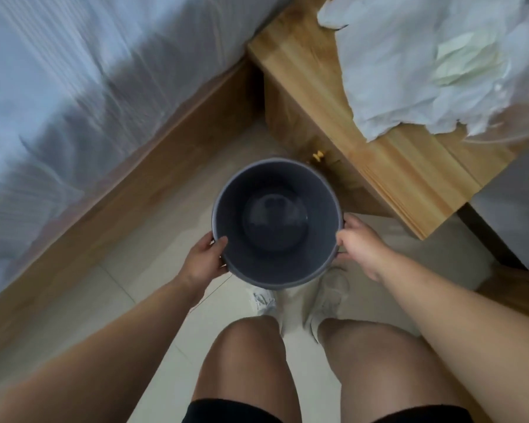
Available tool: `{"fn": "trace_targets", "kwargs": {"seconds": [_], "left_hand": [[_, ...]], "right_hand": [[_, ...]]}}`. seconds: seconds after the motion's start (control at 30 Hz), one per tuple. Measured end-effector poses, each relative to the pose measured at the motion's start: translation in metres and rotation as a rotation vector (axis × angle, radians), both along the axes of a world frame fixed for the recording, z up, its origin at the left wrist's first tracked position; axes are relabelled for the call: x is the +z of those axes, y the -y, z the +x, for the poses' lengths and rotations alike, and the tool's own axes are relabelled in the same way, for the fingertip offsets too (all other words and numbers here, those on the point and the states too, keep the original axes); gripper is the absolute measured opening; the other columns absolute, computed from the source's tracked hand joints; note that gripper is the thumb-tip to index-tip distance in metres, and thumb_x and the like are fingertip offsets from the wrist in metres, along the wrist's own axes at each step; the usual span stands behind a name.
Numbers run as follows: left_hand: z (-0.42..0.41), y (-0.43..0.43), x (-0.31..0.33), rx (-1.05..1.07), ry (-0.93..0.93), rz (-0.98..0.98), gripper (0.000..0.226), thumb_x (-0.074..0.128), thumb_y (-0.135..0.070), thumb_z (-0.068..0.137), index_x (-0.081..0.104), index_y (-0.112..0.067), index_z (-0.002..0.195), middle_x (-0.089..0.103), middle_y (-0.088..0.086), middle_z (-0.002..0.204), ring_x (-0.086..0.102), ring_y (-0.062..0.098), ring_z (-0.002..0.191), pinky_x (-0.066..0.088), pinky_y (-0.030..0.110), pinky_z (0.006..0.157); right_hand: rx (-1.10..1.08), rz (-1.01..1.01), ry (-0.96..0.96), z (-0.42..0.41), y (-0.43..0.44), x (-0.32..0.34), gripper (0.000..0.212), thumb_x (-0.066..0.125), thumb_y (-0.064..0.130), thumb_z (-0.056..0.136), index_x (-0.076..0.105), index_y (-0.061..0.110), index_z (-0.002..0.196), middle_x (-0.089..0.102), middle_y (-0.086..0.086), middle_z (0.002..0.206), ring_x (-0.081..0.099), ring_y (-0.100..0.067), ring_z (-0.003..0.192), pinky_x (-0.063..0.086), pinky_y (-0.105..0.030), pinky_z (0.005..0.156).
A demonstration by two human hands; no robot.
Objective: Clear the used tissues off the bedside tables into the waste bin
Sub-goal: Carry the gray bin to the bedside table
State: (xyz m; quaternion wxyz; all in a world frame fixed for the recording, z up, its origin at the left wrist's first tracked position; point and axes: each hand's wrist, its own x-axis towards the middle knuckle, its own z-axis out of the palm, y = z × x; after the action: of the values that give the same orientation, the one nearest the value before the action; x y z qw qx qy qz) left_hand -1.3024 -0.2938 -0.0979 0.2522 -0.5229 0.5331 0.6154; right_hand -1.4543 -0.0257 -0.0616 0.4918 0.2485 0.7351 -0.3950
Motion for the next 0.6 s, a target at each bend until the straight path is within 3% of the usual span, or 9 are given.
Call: {"fn": "trace_targets", "kwargs": {"seconds": [0.1,0.2,0.33,0.4,0.5,0.6], "left_hand": [[-0.007,-0.005,-0.019,0.013,0.020,0.067,0.046,0.049,-0.055,0.107,0.050,-0.032,0.147,0.070,-0.015,0.127,0.072,0.025,0.118,0.058,0.030,0.086],[-0.013,-0.009,-0.027,0.009,0.034,0.155,0.047,0.044,-0.063,0.105,0.041,-0.042,0.148,0.062,-0.023,0.126,0.064,0.021,0.121,0.049,0.038,0.098],[-0.020,-0.012,-0.018,-0.036,0.055,0.157,0.056,0.049,-0.057,0.106,0.035,-0.040,0.157,0.055,-0.011,0.144,0.057,0.023,0.124,0.047,0.043,0.103],[-0.023,-0.016,-0.001,-0.071,0.081,0.115,0.064,0.050,-0.055,0.107,0.029,-0.033,0.163,0.051,-0.007,0.150,0.053,0.024,0.133,0.045,0.042,0.107],[-0.024,-0.026,0.041,-0.112,0.101,0.087,0.069,0.049,-0.055,0.107,0.027,-0.025,0.166,0.045,-0.002,0.162,0.046,0.028,0.147,0.043,0.044,0.116],[-0.031,-0.045,0.098,-0.174,0.058,0.113,0.062,0.042,-0.058,0.108,0.043,-0.021,0.158,0.062,0.001,0.141,0.064,0.023,0.126,0.052,0.037,0.102]], "right_hand": [[0.037,-0.012,-0.020,-0.005,0.002,-0.024,0.052,0.051,-0.002,0.087,0.059,0.034,0.123,0.069,0.002,0.110,0.065,-0.023,0.103,0.059,-0.048,0.092],[0.030,-0.050,-0.015,-0.006,-0.002,-0.036,0.050,0.053,-0.001,0.090,0.057,0.036,0.123,0.068,0.006,0.109,0.065,-0.021,0.104,0.057,-0.043,0.094],[-0.049,-0.077,0.014,-0.006,-0.010,-0.029,0.043,0.053,-0.002,0.091,0.063,0.033,0.114,0.072,0.000,0.110,0.067,-0.023,0.105,0.055,-0.043,0.099],[-0.069,-0.060,0.025,-0.006,-0.013,-0.012,0.035,0.054,0.000,0.094,0.058,0.034,0.105,0.067,0.008,0.097,0.065,-0.014,0.093,0.056,-0.035,0.088],[0.037,-0.013,0.058,-0.003,-0.016,0.040,0.030,0.059,0.009,0.097,0.055,0.034,0.112,0.062,0.013,0.097,0.060,-0.007,0.090,0.053,-0.041,0.096],[0.045,-0.039,0.087,-0.009,-0.025,0.105,0.028,0.059,0.009,0.100,0.064,0.019,0.126,0.072,-0.008,0.115,0.065,-0.019,0.099,0.056,-0.037,0.088]]}}
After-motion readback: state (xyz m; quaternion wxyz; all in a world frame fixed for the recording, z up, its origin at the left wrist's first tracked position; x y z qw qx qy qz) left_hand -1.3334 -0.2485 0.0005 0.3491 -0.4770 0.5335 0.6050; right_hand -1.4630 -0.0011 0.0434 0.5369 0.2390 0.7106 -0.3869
